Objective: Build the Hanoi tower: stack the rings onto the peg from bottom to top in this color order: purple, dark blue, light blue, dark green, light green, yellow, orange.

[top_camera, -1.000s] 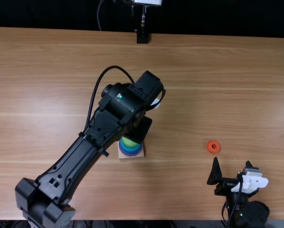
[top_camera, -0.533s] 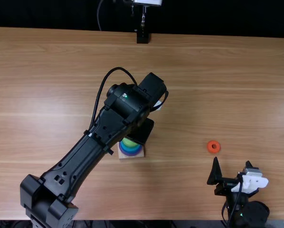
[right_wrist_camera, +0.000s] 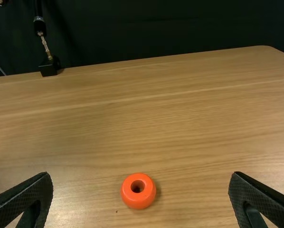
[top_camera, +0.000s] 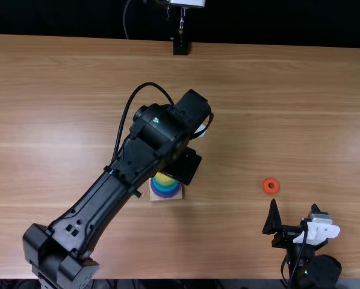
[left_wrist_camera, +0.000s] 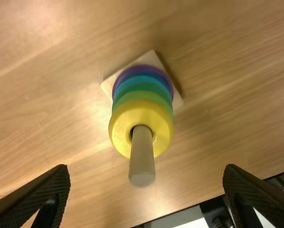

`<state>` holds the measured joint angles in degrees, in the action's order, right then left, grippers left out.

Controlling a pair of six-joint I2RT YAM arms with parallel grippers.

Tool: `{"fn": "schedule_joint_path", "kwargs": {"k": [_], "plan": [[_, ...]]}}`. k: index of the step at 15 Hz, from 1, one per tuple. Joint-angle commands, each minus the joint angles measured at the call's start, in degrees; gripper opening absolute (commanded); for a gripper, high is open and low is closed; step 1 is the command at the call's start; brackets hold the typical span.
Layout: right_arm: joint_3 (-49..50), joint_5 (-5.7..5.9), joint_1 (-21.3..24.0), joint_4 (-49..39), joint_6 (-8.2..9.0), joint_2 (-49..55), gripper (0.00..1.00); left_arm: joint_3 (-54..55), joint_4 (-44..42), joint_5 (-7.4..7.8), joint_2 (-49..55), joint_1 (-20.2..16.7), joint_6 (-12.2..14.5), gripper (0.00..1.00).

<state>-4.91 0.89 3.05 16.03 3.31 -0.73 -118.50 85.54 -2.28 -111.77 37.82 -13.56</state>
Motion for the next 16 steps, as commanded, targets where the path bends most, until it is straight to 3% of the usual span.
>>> {"fn": "schedule_joint_path", "kwargs": {"k": [1,5,12,16], "plan": [[4.1,0.7,0.4,4.4,0.17,0.7,1.0,-4.2,0.0,0.17,3.4,-1.8,0.2,1.0],[4.1,0.7,0.4,4.4,0.17,0.7,1.0,-1.2,-6.2,-0.46,12.8,-9.1,0.0,1.0],[4.1,0.7,0.4,4.4,0.17,0.7,1.0,48.9,-51.8,-0.88,45.6,-23.9,0.0,1.0],[4.1,0.7,0.4,4.4,0.17,0.7,1.0,72.9,-65.1,-0.67,64.1,-29.9,-0.3,1.0]]}}
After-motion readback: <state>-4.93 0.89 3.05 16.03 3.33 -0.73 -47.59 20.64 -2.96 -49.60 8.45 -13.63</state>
